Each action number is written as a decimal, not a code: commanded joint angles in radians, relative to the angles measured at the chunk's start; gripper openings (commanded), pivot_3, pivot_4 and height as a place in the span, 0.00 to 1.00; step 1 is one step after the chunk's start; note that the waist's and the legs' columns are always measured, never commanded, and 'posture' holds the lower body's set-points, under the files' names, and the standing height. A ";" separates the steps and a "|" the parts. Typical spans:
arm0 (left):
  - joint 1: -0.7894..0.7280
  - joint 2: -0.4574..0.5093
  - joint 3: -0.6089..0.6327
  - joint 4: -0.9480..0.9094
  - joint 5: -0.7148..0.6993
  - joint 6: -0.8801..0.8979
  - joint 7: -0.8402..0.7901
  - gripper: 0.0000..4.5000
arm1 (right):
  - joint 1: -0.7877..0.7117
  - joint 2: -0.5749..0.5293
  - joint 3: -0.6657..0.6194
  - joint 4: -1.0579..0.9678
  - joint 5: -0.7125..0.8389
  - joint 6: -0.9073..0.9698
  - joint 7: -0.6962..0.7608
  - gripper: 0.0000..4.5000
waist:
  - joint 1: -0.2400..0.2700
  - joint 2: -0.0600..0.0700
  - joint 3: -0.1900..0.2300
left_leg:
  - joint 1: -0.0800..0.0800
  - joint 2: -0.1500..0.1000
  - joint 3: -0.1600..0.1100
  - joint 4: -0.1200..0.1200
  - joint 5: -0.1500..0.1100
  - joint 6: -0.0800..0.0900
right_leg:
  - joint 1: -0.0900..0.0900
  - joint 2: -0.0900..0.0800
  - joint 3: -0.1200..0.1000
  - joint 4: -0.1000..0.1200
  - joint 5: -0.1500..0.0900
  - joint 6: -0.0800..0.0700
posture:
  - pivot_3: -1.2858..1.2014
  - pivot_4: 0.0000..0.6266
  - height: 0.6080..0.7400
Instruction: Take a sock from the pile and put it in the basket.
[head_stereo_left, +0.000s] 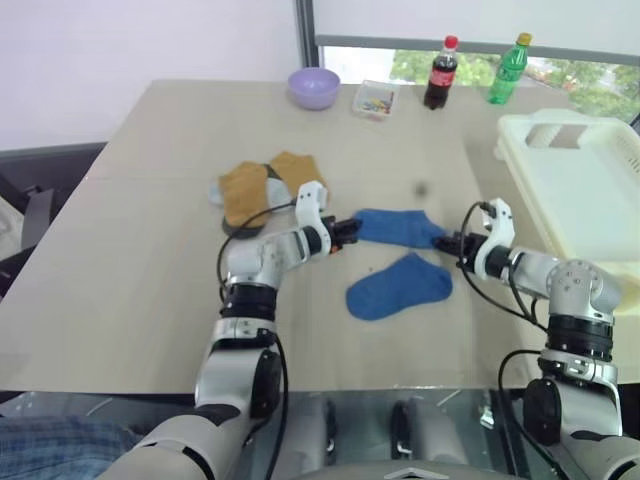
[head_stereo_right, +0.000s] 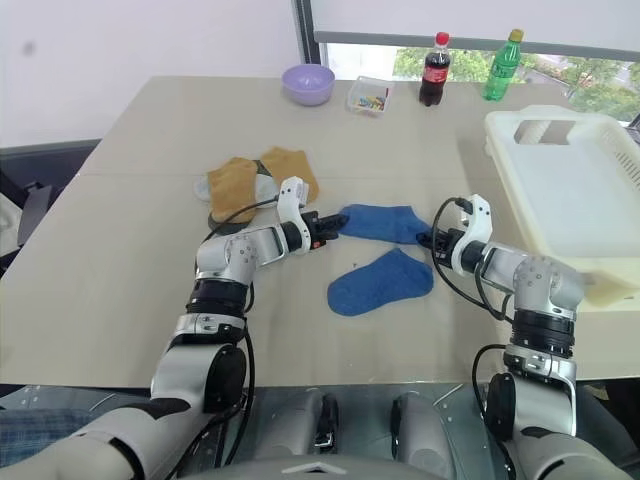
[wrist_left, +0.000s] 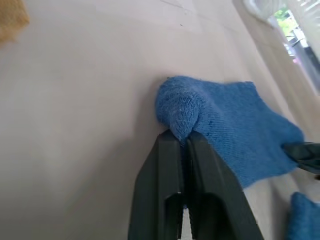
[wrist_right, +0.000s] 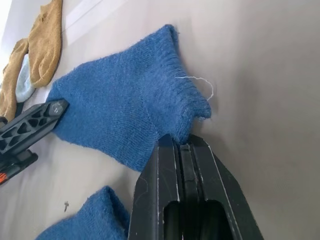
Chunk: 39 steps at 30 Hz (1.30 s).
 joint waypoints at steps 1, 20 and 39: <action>0.048 -0.002 0.018 -0.059 -0.061 0.053 -0.017 0.01 | 0.001 -0.010 -0.004 -0.079 0.037 -0.011 0.026 0.00 | -0.003 0.000 0.000 | 0.000 0.000 0.000 0.000 0.000 0.000 | 0.000 0.000 0.000 0.000 0.000 0.000 | 0.52 0.24 0.95; 0.836 -0.054 -0.126 -1.208 -0.355 0.157 0.191 0.01 | 0.107 -0.110 -0.103 -0.408 0.381 0.340 0.056 0.00 | -0.019 0.001 0.001 | -0.001 0.000 -0.002 -0.002 -0.003 0.004 | 0.000 -0.004 0.003 -0.003 -0.003 -0.005 | 0.52 0.24 0.95; 0.920 -0.008 -0.281 -1.132 -0.212 -0.094 0.215 0.01 | 0.108 -0.143 -0.106 -0.409 0.418 0.339 0.076 0.00 | -0.019 0.005 0.001 | -0.009 0.001 -0.002 -0.002 -0.003 0.006 | -0.008 -0.001 0.000 -0.004 -0.002 -0.005 | 0.52 0.24 0.95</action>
